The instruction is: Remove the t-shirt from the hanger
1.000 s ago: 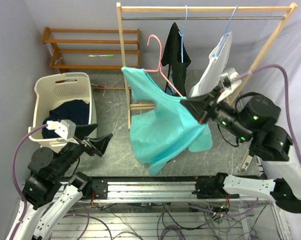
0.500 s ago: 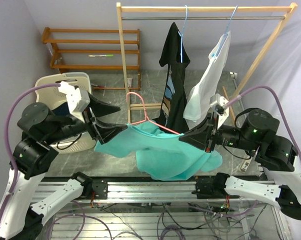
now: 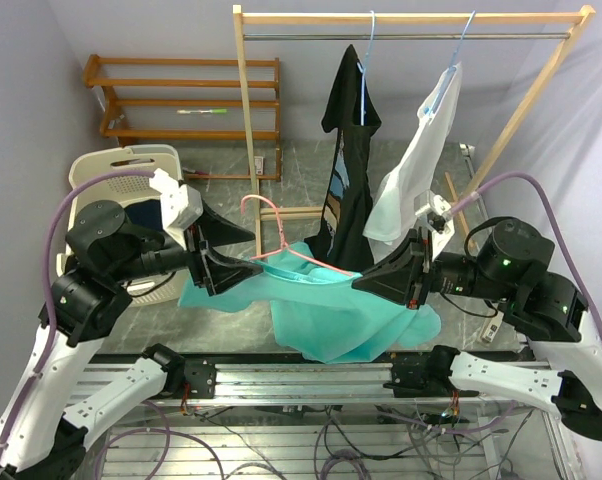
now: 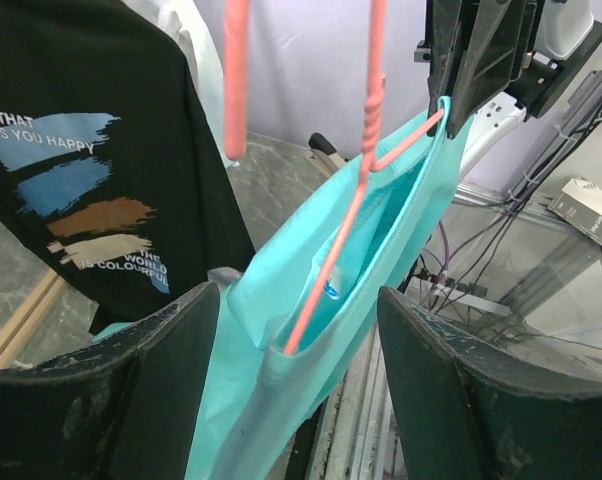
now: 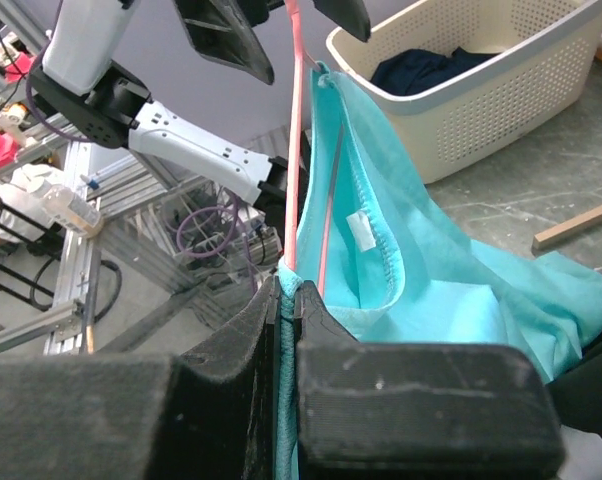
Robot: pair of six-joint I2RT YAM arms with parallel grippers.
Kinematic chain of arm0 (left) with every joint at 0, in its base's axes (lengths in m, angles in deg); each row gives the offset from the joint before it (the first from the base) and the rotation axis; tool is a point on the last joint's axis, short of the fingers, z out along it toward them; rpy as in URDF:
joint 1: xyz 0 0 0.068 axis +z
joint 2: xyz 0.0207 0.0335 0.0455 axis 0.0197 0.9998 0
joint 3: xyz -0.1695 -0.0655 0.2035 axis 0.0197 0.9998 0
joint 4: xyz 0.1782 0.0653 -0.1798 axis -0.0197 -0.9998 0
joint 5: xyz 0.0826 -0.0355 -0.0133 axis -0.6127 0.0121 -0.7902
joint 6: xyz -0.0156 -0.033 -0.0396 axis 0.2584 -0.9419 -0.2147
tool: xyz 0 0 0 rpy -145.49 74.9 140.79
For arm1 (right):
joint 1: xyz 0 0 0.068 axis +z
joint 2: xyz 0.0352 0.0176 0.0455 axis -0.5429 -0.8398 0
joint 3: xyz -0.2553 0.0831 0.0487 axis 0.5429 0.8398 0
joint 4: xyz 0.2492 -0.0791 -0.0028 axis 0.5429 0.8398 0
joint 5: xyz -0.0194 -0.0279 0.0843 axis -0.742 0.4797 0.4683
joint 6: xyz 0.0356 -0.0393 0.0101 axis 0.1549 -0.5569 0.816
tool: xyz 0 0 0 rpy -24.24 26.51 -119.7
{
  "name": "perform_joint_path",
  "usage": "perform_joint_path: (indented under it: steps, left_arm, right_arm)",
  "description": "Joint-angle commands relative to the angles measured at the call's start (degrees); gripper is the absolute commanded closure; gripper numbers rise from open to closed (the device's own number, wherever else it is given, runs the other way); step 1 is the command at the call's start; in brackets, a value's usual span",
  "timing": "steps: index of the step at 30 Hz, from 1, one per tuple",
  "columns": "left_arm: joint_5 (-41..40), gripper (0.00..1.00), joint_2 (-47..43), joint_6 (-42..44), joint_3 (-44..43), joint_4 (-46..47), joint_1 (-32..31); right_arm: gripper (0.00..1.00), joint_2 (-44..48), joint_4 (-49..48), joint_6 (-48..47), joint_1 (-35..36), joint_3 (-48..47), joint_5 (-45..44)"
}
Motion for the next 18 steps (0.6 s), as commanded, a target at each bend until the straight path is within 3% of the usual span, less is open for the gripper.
perform_joint_path:
  steps: [1, 4, 6, 7, 8, 12, 18]
  left_arm:
    - [3.17, 0.26, 0.75, -0.17, 1.19, 2.38, -0.41]
    - [4.76, 0.28, 1.13, -1.09, 1.55, 3.76, -0.36]
    - [5.86, 0.4, 1.53, -1.54, 1.8, 4.5, -0.41]
    - [6.44, 0.69, 1.74, -1.55, 1.92, 4.55, -0.36]
    - [7.31, 0.9, 2.13, -1.18, 1.83, 4.22, -0.37]
    - [8.84, 0.93, 2.32, 1.8, 0.99, 0.24, -0.34]
    - [9.23, 0.93, -1.89, -1.26, 3.43, 4.96, -0.41]
  right_arm:
    - [1.0, 0.2, -5.31, 1.63, -0.08, 0.6, 2.95]
    - [1.0, 0.12, -6.05, 2.03, -0.15, 0.89, 3.47]
    - [1.0, 0.04, -6.37, 2.2, -0.09, 1.04, 3.44]
    - [1.0, -0.1, -6.36, 2.14, -0.14, 1.15, 3.31]
    - [1.0, -0.28, -6.24, 2.14, -0.15, 1.11, 3.14]
    - [1.0, -0.29, -5.84, 2.13, -0.13, 1.26, 2.08]
    - [1.0, 0.72, -4.72, 1.77, -0.07, 2.1, -0.44]
